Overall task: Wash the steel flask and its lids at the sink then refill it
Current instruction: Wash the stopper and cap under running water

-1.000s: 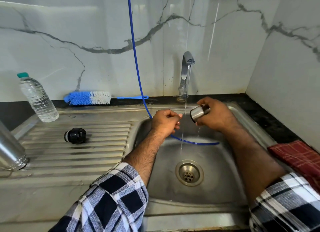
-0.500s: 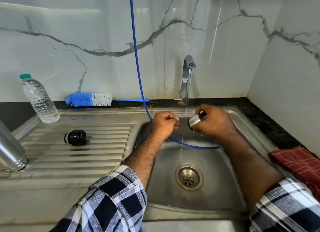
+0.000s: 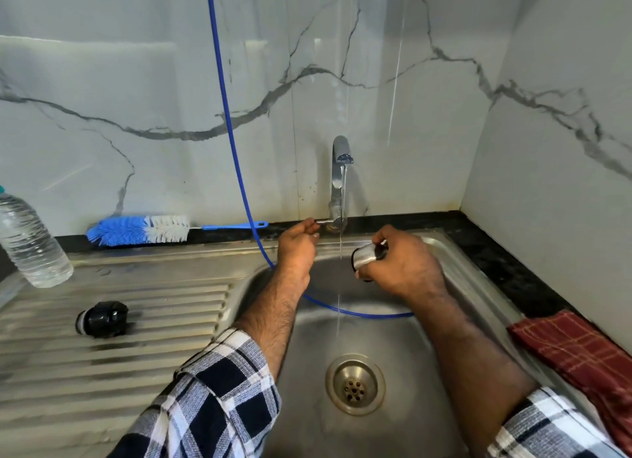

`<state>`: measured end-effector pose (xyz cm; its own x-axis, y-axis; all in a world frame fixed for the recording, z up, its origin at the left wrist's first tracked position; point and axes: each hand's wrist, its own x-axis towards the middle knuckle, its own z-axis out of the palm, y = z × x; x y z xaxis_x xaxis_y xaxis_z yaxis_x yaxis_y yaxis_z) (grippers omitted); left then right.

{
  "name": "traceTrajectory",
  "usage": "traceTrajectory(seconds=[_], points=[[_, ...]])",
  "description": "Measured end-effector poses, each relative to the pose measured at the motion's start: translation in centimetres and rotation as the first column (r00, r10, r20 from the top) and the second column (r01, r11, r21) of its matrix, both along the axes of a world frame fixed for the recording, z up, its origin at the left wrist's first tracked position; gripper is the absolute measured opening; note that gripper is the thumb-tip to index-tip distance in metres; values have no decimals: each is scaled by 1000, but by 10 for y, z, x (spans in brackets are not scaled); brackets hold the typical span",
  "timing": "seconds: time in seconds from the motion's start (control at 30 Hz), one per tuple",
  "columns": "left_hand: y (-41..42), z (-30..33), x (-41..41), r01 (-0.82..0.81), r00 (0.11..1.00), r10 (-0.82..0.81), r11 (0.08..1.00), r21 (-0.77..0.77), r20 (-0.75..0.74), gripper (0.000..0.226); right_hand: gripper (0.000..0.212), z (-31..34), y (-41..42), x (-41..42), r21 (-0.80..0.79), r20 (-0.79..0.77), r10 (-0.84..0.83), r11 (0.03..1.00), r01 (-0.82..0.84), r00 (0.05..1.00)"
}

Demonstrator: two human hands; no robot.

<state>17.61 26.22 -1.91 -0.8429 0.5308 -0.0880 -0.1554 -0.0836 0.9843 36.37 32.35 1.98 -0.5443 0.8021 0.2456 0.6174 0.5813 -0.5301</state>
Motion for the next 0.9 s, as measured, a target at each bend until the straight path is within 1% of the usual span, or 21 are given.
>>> traceTrajectory(seconds=[0.13, 0.17, 0.23, 0.33, 0.43, 0.5, 0.53, 0.57, 0.6, 0.67, 0.7, 0.77, 0.8, 0.9], points=[[6, 5, 1, -54, 999, 54, 996, 71, -2, 46, 63, -1, 1, 2, -14, -3, -10, 1000, 10, 1000], [6, 8, 1, -53, 999, 54, 994, 94, -7, 45, 63, -1, 1, 2, -16, -4, -10, 1000, 9, 1000], [5, 17, 5, 2, 999, 2, 995, 103, -34, 45, 63, -1, 1, 2, -18, -4, -6, 1000, 6, 1000], [11, 35, 7, 126, 976, -126, 992, -10, -179, 58, 63, 0, 1, 2, -10, 3, -6, 1000, 6, 1000], [15, 47, 0, 194, 917, -240, 966, -170, -318, 74, 62, 0, 1, 1, 3, 1, -7, 1000, 7, 1000], [9, 50, -4, 252, 881, -328, 936, -247, -342, 81, 62, 0, 0, 0, 4, 7, 8, 1000, -8, 1000], [2, 50, -5, 268, 874, -347, 928, -259, -339, 80, 63, 0, -2, -2, 1, 10, 28, 1000, -28, 1000], [-1, 47, -5, 253, 881, -331, 934, -253, -338, 75, 64, 0, -2, -3, -1, 12, 47, 999, -47, 999], [-8, 45, -3, 207, 899, -279, 950, -234, -338, 66, 66, 0, -3, -4, -3, 10, 68, 998, -68, 998], [-19, 36, 3, 105, 926, -166, 976, -190, -338, 42, 67, 1, -4, -5, 1, 6, 94, 996, -94, 996], [-28, 32, 8, 77, 931, -133, 982, -175, -340, 32, 67, 1, -8, -6, 4, 6, 109, 994, -109, 994], [-44, 25, 16, 43, 932, -101, 984, -171, -349, 19, 67, 2, -11, -7, 20, 13, 133, 991, -133, 991], [-50, 22, 19, 33, 928, -94, 984, -174, -360, 17, 67, 3, -13, -8, 30, 14, 138, 990, -138, 990], [-70, 6, 27, -8, 899, -75, 982, -189, -431, 24, 67, 2, -17, -9, 43, 10, 155, 987, -155, 988]])
